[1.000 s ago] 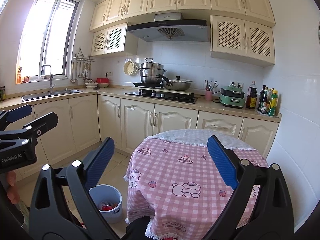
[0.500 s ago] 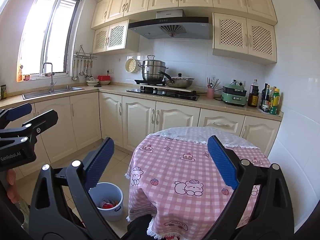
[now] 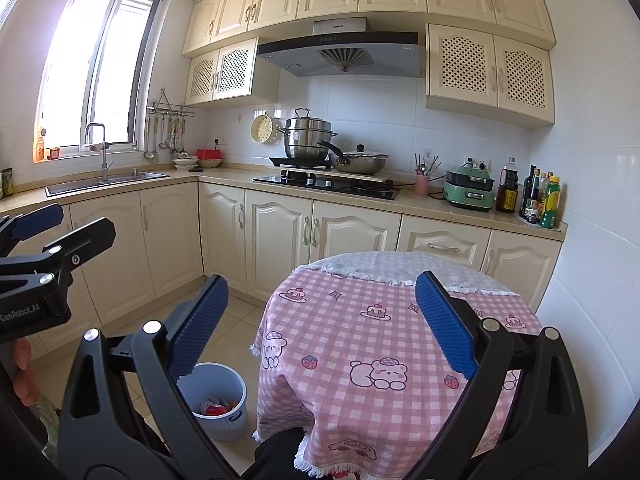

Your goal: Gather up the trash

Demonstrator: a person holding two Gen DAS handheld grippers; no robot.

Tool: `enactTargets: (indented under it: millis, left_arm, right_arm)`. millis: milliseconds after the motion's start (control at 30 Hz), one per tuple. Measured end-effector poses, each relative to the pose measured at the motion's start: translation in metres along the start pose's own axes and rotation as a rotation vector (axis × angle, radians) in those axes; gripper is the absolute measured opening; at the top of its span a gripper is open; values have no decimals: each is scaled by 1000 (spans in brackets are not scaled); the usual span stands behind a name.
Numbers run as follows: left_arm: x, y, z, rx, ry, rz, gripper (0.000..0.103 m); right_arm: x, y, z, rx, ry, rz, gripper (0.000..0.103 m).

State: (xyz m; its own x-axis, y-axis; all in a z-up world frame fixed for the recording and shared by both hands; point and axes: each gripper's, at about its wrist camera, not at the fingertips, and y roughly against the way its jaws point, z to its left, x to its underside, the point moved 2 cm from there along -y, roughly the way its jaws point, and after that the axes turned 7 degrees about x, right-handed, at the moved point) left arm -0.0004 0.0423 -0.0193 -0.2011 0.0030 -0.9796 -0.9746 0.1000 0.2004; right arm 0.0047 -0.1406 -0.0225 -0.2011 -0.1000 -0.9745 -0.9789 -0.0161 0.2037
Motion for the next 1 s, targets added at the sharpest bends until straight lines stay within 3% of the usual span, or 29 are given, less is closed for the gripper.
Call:
enactTargets:
  millis: [1000]
  left_arm:
    - [1, -1, 2, 3, -2, 6, 95]
  right_arm:
    - [7, -7, 0, -11, 6, 16, 93]
